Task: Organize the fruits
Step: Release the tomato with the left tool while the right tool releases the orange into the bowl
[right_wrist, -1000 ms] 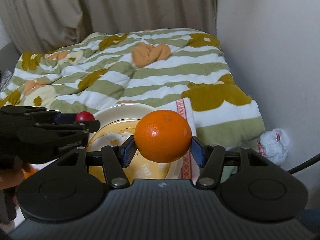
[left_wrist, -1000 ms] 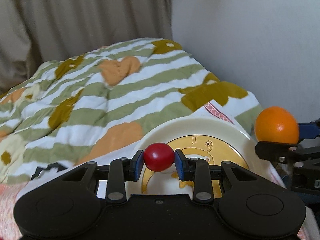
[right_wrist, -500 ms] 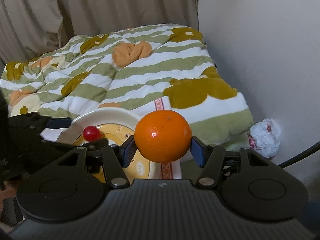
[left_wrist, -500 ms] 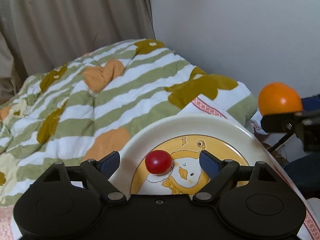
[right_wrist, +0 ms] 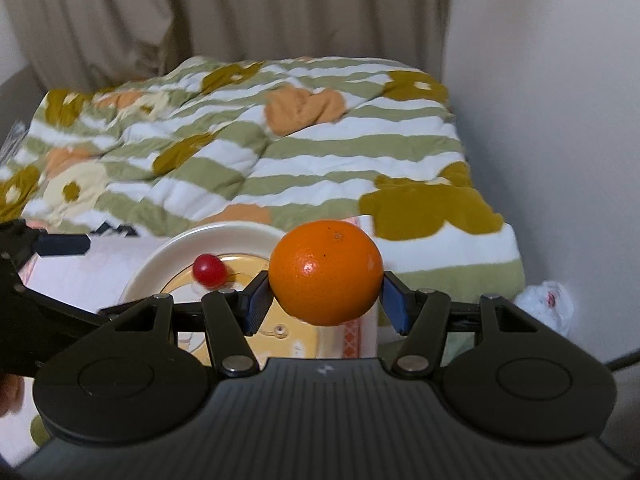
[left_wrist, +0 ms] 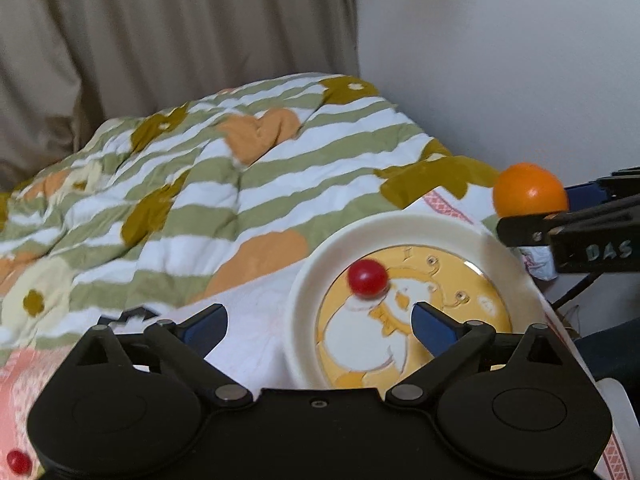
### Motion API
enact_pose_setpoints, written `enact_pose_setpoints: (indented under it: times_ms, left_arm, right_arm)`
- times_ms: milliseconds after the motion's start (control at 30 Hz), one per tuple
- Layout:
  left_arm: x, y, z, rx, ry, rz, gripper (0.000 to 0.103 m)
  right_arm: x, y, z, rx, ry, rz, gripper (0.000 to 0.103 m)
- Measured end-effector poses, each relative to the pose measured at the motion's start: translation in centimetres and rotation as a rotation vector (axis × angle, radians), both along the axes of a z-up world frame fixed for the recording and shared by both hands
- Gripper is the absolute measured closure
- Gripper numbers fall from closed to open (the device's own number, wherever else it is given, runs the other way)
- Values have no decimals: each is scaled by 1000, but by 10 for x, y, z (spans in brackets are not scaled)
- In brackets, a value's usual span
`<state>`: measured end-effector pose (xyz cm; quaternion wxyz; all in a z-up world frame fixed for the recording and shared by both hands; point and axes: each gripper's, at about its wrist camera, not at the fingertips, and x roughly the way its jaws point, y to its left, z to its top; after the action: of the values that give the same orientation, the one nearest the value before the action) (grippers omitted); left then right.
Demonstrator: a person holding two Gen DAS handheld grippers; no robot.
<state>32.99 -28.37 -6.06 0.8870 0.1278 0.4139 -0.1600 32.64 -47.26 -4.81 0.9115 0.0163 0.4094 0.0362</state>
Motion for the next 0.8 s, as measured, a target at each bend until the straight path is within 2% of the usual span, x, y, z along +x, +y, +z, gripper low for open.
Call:
enact_pose_setpoints:
  times_ms: [133,333,633,700,733,800]
  left_arm:
    - [-5,13,1,-14,18,38,3]
    - [-16,28,2,6,18,83,3]
    - [-22,45,-2,-43,51,136,2]
    - [-23,47,-1,-48,51,147,2]
    - [-25,48,0,-49,46,151,2]
    - [-28,50,4,-52,33,159,2]
  right_arm:
    - [11,22,-15,-35,21,73,29]
    - [21,48,-41,-99,23,152,29]
    - [29,60,-68,-153,33,182,28]
    - [26,60,-65,-142,1,176,21]
    - [25,60,-62,-138,-20,179,3]
    - [18,61,-56,-154,-70,171,0]
